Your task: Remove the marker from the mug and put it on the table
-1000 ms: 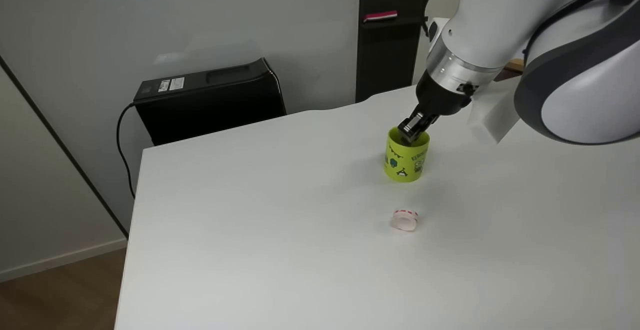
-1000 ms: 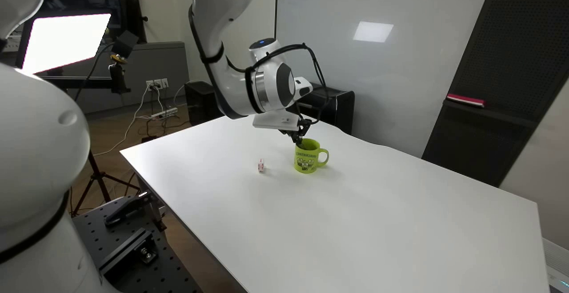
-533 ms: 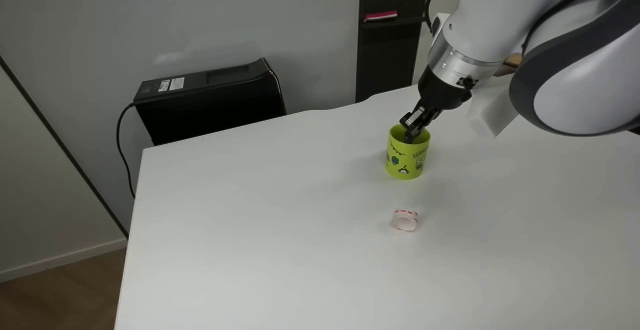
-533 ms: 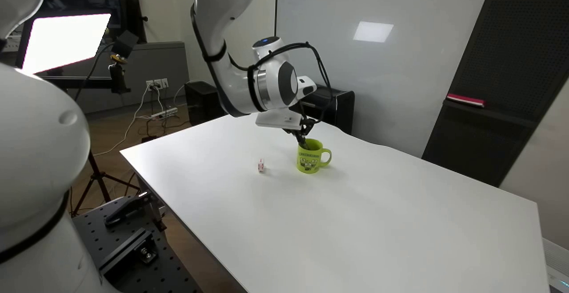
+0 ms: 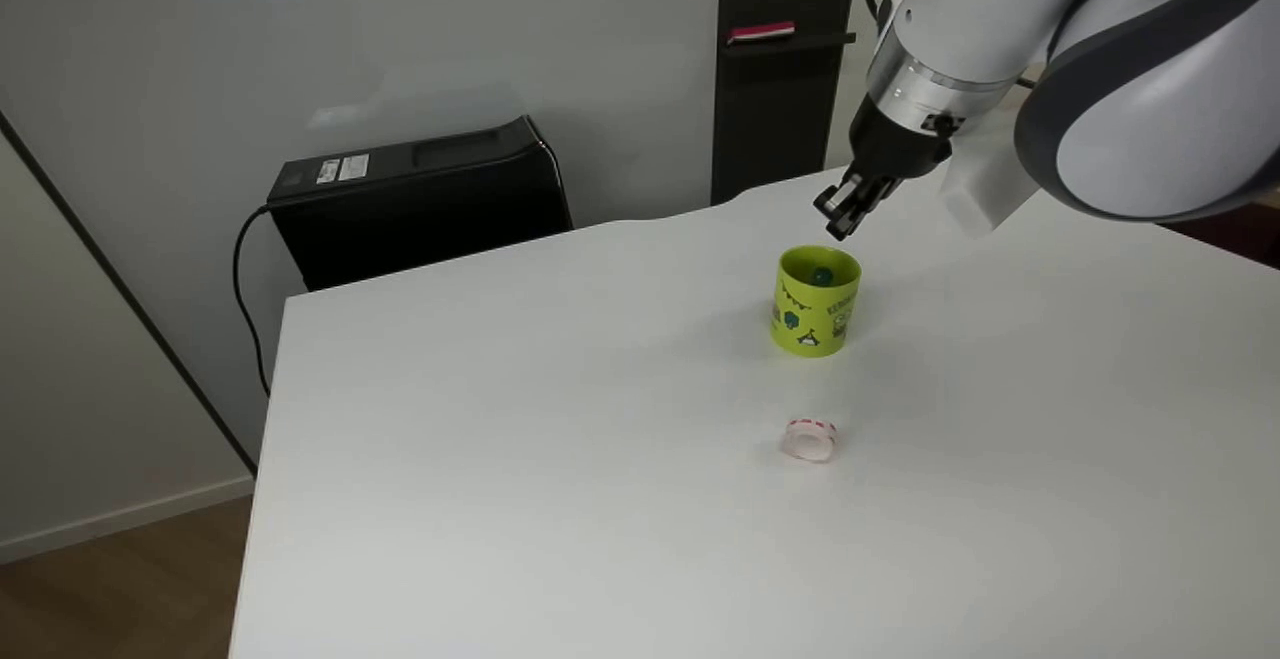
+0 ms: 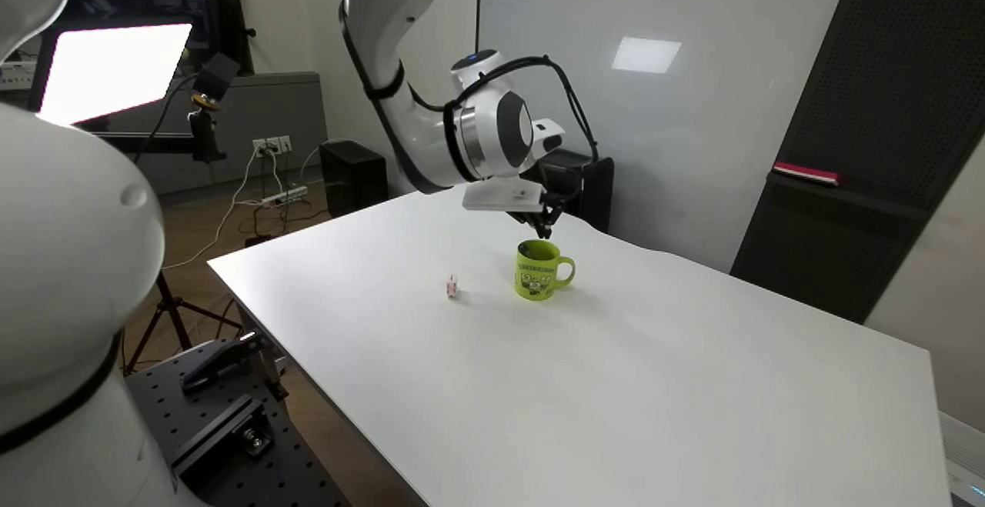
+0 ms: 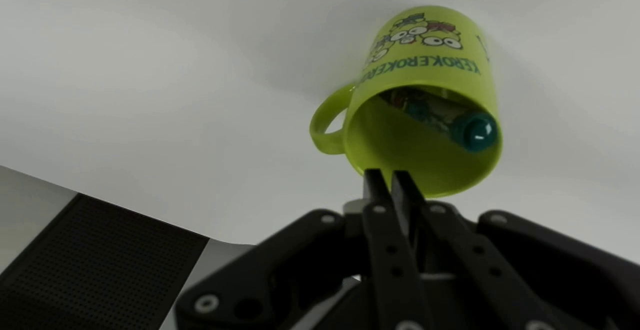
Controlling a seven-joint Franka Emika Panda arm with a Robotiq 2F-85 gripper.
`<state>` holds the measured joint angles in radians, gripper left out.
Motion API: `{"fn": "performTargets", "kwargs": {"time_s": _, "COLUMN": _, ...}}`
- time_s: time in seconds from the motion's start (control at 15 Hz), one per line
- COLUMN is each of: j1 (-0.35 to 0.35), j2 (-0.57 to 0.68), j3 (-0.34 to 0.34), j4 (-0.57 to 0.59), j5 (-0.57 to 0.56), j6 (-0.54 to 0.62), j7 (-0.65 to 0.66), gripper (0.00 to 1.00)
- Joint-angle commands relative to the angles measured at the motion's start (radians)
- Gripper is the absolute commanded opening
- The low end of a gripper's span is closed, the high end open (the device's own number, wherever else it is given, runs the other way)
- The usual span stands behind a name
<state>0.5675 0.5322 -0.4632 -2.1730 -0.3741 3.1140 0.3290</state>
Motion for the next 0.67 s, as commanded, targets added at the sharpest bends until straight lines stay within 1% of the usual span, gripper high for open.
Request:
{"fn": "performTargets", "kwargs": {"time_s": 0.0, "j1": 0.032, "j2": -0.010, "j3": -0.031, "j4": 0.017, "j5": -0.002, "j6": -0.048, "j7": 0.010, "gripper": 0.26}}
{"fn": "performTargets", "kwargs": {"time_s": 0.07, "j1": 0.034, "j2": -0.009, "j3": -0.033, "j4": 0.019, "j5": 0.000, "j6": -0.051, "j7": 0.011, "gripper": 0.31}}
{"fn": "performTargets", "kwargs": {"time_s": 0.13, "j1": 0.033, "j2": -0.007, "j3": -0.029, "j4": 0.020, "j5": 0.002, "j6": -0.053, "j7": 0.010, "gripper": 0.31}}
{"fn": "performTargets", "kwargs": {"time_s": 0.2, "j1": 0.031, "j2": -0.007, "j3": -0.026, "j4": 0.021, "j5": 0.003, "j6": -0.055, "j7": 0.009, "gripper": 0.37}}
{"fn": "performTargets", "kwargs": {"time_s": 0.33, "j1": 0.022, "j2": -0.004, "j3": -0.013, "j4": 0.020, "j5": 0.007, "j6": -0.048, "j7": 0.006, "gripper": 0.51}}
{"fn": "performTargets", "kwargs": {"time_s": 0.4, "j1": 0.020, "j2": -0.003, "j3": -0.009, "j4": 0.020, "j5": 0.008, "j6": -0.046, "j7": 0.004, "gripper": 0.59}}
{"fn": "performTargets", "kwargs": {"time_s": 0.6, "j1": 0.011, "j2": 0.001, "j3": 0.009, "j4": 0.018, "j5": 0.013, "j6": -0.040, "j7": 0.003, "gripper": 0.81}}
